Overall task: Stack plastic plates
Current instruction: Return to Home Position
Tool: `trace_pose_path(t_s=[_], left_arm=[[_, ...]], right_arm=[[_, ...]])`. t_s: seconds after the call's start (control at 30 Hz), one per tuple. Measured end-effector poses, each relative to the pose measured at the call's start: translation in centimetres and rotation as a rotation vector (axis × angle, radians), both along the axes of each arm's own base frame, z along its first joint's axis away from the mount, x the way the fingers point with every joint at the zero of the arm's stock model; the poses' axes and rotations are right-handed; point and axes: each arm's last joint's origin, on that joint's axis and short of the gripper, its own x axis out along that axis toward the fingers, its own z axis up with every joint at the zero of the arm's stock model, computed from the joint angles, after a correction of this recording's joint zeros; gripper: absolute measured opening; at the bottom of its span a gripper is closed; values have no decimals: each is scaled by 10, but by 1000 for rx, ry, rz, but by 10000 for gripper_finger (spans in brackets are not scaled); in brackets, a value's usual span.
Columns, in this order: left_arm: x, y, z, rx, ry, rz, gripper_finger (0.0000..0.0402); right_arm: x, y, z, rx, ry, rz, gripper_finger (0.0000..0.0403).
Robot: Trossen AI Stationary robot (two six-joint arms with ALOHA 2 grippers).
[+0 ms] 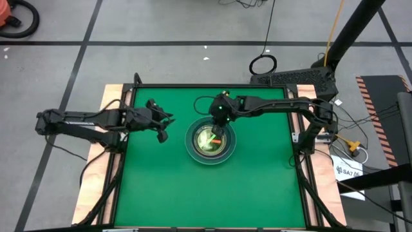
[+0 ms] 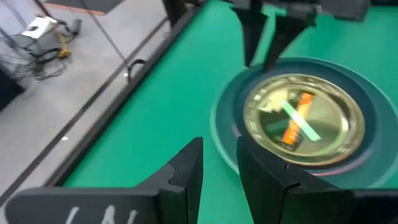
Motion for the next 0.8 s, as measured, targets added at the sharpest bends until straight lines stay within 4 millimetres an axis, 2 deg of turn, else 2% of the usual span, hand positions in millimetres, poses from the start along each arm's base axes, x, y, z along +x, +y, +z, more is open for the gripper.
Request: trace_pose_path(t_s=[0.17, 0.23, 0.33, 0.53, 0.67, 0.8], left_arm=[[22, -13, -11, -7, 15, -48, 106], [30, -19, -16, -1, 19, -63, 106], [36, -28, -23, 2, 47, -101, 106], [35, -52, -25, 62, 58, -202, 106], [25, -61, -36, 104, 27, -241, 106], [7, -56, -39, 122, -5, -221, 106]], right_arm=[[-2, 19, 7, -40, -35, 99, 111], [-5, 28, 4, -49, -46, 132, 108], [-13, 43, -10, -71, -91, 190, 104], [-52, 64, -39, -107, -230, 253, 102], [-84, 68, -38, -152, -367, 263, 102], [-118, 67, -37, -197, -456, 259, 102]])
